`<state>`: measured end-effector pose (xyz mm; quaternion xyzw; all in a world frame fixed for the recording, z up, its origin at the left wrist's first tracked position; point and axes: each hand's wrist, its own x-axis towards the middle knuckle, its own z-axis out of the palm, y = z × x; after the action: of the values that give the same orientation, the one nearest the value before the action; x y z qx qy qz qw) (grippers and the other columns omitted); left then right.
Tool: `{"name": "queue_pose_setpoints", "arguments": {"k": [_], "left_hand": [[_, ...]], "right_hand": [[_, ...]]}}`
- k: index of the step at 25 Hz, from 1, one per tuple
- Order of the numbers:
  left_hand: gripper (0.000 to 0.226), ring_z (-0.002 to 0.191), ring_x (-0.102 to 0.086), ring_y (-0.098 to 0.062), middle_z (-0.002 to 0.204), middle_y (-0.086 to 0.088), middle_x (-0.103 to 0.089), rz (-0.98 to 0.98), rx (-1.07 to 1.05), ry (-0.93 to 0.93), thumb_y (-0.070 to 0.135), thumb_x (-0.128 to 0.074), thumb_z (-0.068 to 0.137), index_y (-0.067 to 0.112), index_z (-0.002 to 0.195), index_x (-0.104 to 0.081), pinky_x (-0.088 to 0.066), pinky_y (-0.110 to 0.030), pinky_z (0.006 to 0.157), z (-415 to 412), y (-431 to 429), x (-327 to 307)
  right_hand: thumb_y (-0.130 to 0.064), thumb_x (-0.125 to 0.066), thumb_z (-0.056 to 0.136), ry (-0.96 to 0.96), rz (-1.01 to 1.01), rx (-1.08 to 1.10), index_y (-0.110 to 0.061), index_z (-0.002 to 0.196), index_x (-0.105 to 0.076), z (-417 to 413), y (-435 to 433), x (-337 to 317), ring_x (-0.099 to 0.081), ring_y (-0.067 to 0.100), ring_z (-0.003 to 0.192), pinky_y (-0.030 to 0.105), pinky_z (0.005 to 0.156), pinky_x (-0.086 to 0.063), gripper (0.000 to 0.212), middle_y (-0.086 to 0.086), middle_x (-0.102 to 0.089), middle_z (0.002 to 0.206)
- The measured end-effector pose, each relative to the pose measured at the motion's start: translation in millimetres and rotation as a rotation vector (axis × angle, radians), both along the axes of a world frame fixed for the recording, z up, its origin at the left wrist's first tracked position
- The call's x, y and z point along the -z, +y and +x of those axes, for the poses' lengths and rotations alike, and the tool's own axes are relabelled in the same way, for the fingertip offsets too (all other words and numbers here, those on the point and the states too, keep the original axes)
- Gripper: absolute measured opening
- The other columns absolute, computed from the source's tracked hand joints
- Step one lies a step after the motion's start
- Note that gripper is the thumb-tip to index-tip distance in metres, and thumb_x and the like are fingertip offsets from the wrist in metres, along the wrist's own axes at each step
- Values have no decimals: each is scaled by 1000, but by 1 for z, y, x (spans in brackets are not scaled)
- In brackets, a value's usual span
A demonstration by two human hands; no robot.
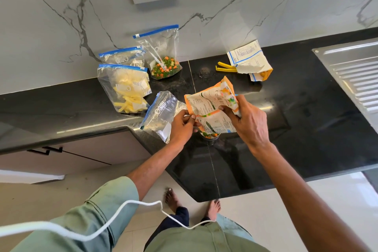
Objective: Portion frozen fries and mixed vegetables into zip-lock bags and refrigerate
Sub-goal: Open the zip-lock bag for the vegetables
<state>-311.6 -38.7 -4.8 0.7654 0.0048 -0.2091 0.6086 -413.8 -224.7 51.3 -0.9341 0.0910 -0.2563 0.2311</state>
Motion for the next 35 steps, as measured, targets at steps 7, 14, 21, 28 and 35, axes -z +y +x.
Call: {"name": "queue_pose_setpoints", "arguments": {"k": [7,14,21,28,35], "left_hand": [[10,78,-70,-17,84,-3,-76,-86,39,90,12,-58,104,11,109,-66,-57,-22,62,8,5,2],[14,78,-69,-16,93,-10,-74,-88,90,114,9,-57,104,6,114,-66,-59,-21,65,8,-6,-2],[12,74,-71,-13,89,-8,-75,-23,50,13,12,-59,103,6,111,-66,-60,-24,66,22,-3,-9],[25,90,-71,-3,110,5,-76,-27,177,86,24,-63,102,14,124,-67,-53,-17,64,16,5,-6],[18,103,-73,-13,108,-1,-78,-34,239,-56,14,-63,101,9,115,-74,-60,-28,86,8,-5,-3]], "right_hand": [[-44,-98,63,215,281,-140,-11,132,-57,-1,-16,4,-74,22,105,41,86,-64,86,4,-75,124],[-32,-89,82,-10,359,-21,-13,114,-71,-11,-9,9,-75,9,95,19,71,-60,40,-2,-78,112],[-30,-83,87,-66,307,14,-14,105,-70,-12,3,13,-72,5,85,19,60,-56,28,-2,-79,102],[-46,-74,89,-74,298,-11,-16,104,-65,-10,5,18,-75,13,85,33,59,-62,35,0,-78,102],[-30,-85,87,-81,369,36,-15,102,-67,-13,8,31,-72,10,78,29,60,-60,28,-4,-77,96]]}}
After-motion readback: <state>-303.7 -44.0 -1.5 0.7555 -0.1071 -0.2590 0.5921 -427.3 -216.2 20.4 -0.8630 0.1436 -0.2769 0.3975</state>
